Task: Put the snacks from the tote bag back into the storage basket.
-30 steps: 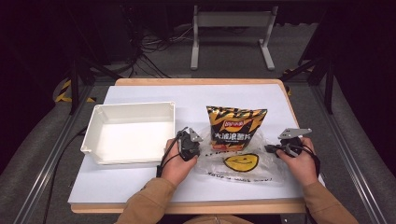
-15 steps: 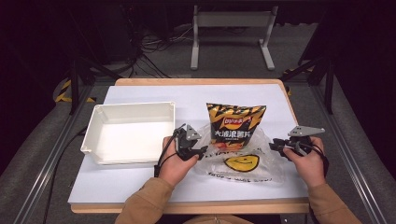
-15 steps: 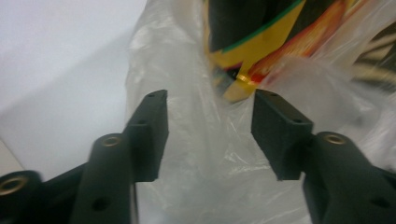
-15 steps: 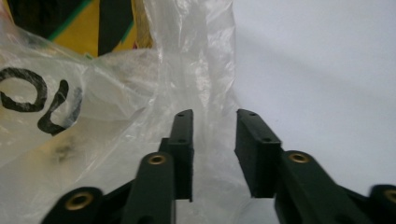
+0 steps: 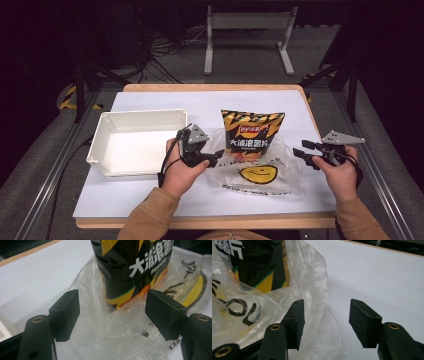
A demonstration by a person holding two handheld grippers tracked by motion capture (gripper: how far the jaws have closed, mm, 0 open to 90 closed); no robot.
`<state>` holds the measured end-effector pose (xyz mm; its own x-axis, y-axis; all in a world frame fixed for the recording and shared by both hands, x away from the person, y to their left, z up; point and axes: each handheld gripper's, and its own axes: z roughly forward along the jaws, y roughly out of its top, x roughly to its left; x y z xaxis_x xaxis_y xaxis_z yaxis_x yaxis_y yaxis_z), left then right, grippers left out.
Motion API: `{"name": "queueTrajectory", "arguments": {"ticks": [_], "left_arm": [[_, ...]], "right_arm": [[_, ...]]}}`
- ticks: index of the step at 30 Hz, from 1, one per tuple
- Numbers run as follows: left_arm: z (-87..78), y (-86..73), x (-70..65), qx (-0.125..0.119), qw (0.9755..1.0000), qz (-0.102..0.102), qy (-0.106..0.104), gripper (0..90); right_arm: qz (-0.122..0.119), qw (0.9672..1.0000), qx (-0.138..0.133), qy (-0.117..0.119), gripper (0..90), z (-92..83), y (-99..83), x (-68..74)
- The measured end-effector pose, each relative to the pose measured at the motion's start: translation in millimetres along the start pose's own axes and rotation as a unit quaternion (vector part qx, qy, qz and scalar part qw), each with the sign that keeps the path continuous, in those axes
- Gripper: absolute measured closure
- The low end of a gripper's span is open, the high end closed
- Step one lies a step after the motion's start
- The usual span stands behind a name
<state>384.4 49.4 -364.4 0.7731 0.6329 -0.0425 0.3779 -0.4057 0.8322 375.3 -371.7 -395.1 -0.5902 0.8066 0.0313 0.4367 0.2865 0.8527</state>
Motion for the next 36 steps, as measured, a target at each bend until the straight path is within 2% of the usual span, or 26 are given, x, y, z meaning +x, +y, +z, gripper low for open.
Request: {"name": "queueTrajectory", "arguments": {"ticks": [3,4,5,10,20,22,24,27,29,34,36], "left_arm": [[-1.4,1.6,0.4,-0.005,1.0,-0.004,-0.005,27.7],[-4.4,6.4,1.0,-0.014,0.9996,-0.01,-0.02,27.2],[-4.4,6.4,1.0,-0.014,0.9996,-0.01,-0.02,26.7],[-7.2,18.3,3.7,-0.033,0.9984,-0.005,-0.046,24.5],[-3.6,38.2,15.1,-0.058,0.9959,0.004,-0.069,20.7],[-0.1,41.7,19.7,-0.06,0.9945,0.011,-0.085,18.9],[5.5,44.3,25.6,-0.067,0.9921,0.009,-0.106,17.2],[9.6,47.5,29.1,-0.077,0.9907,0.009,-0.112,14.9],[12.5,49.2,31.1,-0.081,0.9897,0.002,-0.118,14.3],[22.5,51.5,33.3,-0.078,0.9893,-0.004,-0.123,10.9],[29.4,53.0,34.4,-0.084,0.9871,-0.006,-0.136,8.1]], "right_arm": [[-0.001,1.0,-0.008,0.003,45.5,-2.2,2.0,1.1],[-0.002,0.9999,-0.014,0.004,44.5,-3.9,3.5,2.0],[-0.002,0.9999,-0.014,0.004,44.5,-3.9,3.5,2.0],[-0.004,0.9996,-0.027,0.008,43.1,-7.4,6.3,3.1],[-0.004,0.9991,-0.04,0.012,41.8,-12.8,8.9,3.7],[-0.003,0.9991,-0.041,0.011,41.3,-13.6,8.9,3.7],[-0.002,0.9991,-0.042,0.011,41.1,-13.9,8.6,3.1],[-0.001,0.9992,-0.04,0.009,41.0,-13.9,6.8,1.7],[0.001,0.9992,-0.039,0.008,41.0,-14.0,6.3,1.3],[-0.002,0.9992,-0.039,0.009,40.7,-13.3,6.0,1.7],[-0.003,0.9992,-0.038,0.011,40.5,-12.3,5.6,2.3]]}}
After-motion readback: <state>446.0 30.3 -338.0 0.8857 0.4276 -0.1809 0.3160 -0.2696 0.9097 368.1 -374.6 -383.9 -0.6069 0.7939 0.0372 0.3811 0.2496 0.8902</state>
